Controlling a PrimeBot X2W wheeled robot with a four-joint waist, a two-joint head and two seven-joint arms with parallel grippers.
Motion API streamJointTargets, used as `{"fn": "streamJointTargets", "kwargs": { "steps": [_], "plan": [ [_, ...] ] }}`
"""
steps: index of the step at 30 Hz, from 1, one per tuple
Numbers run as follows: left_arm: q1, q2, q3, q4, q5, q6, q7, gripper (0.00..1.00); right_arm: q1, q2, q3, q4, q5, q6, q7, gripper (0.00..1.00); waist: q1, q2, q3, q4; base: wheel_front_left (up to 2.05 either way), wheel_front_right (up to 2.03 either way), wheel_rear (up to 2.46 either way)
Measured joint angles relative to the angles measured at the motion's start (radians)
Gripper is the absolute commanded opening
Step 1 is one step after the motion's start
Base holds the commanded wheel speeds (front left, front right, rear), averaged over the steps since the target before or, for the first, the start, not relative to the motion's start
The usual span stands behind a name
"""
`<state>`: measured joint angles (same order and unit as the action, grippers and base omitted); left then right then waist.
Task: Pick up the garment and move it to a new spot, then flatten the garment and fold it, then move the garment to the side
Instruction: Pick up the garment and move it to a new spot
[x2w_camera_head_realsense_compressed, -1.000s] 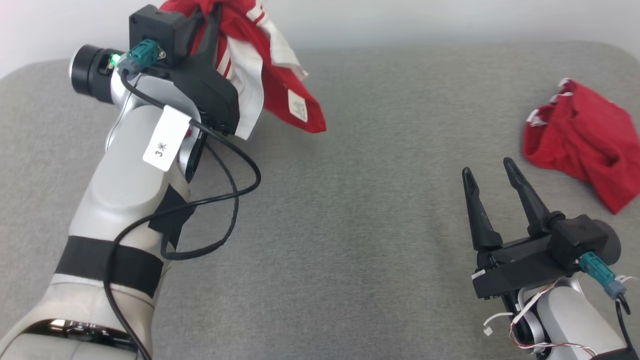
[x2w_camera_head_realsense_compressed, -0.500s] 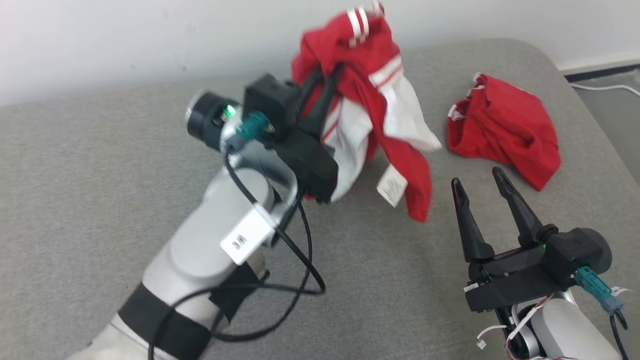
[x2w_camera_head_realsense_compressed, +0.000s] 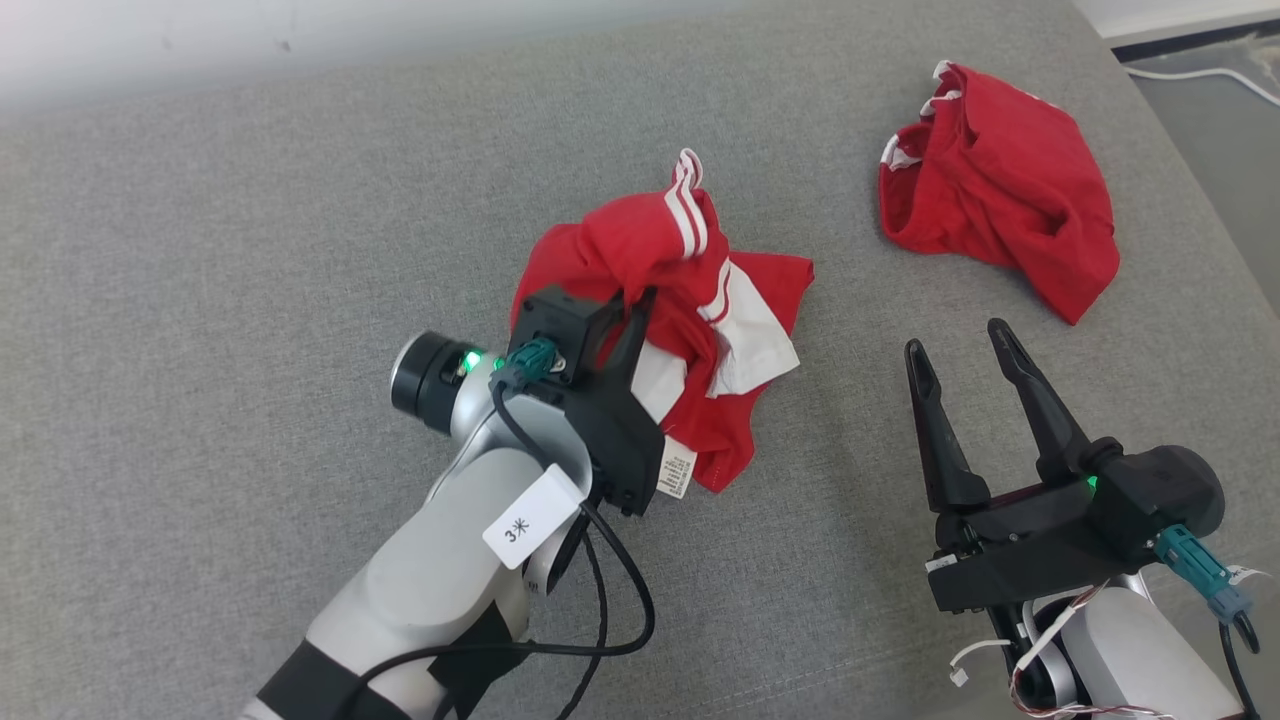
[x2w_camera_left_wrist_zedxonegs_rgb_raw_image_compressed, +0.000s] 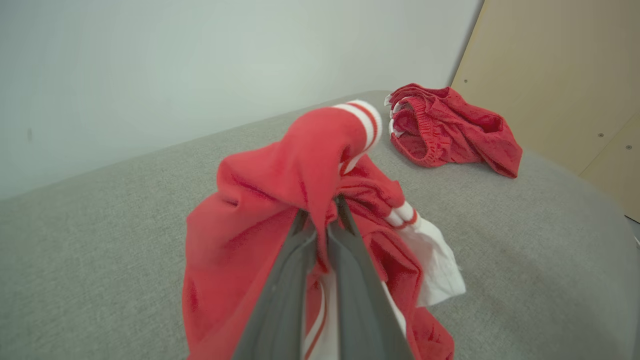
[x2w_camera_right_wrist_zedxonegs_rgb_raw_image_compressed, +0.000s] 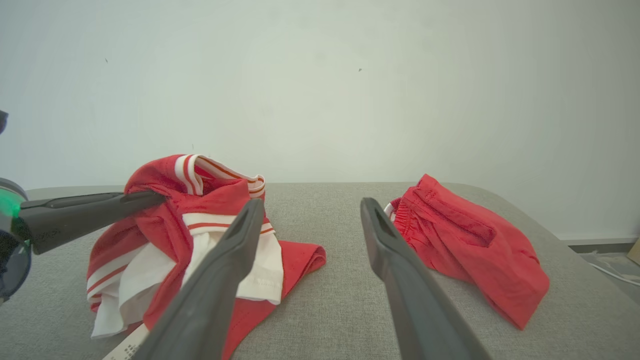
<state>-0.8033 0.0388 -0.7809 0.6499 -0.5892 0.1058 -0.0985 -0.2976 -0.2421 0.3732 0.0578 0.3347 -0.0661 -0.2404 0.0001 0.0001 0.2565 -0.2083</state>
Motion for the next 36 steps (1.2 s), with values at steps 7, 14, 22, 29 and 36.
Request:
{"fn": "streamJointTargets", "kwargs": {
  "steps": [7, 14, 22, 29, 36],
  "plan": [
    [0.021, 0.0, -0.003, 0.047, -0.028, 0.009, -0.011, 0.0, -0.002, 0.004, 0.0, 0.011, 0.0, 0.0, 0.0, 1.0, 0.0, 0.0, 0.017, 0.001, 0.0, 0.0, 0.0],
    [0.035, 0.0, -0.021, 0.054, -0.048, 0.01, -0.037, 1.0, -0.003, 0.005, -0.004, 0.032, 0.0, 0.0, -0.007, 1.0, -0.0001, 0.0, 0.005, 0.012, 0.0, 0.0, 0.0],
    [0.08, 0.0, -0.036, 0.037, -0.09, 0.01, -0.093, 1.0, 0.003, 0.001, -0.01, 0.048, 0.0, 0.0, -0.008, 1.0, -0.0001, 0.0, -0.033, 0.025, 0.0, 0.0, 0.0],
    [0.138, 0.002, -0.002, -0.001, -0.096, 0.009, -0.136, 1.0, 0.046, -0.018, -0.027, 0.055, 0.0, -0.002, -0.008, 1.0, -0.0001, -0.0001, -0.08, 0.043, 0.0, 0.0, 0.0],
    [0.258, 0.072, 0.066, -0.085, -0.105, 0.01, -0.151, 1.0, 0.084, -0.022, -0.033, 0.053, 0.0, -0.006, -0.009, 1.0, -0.0003, -0.0001, -0.136, 0.063, 0.0, 0.0, 0.0]
  ]
}}
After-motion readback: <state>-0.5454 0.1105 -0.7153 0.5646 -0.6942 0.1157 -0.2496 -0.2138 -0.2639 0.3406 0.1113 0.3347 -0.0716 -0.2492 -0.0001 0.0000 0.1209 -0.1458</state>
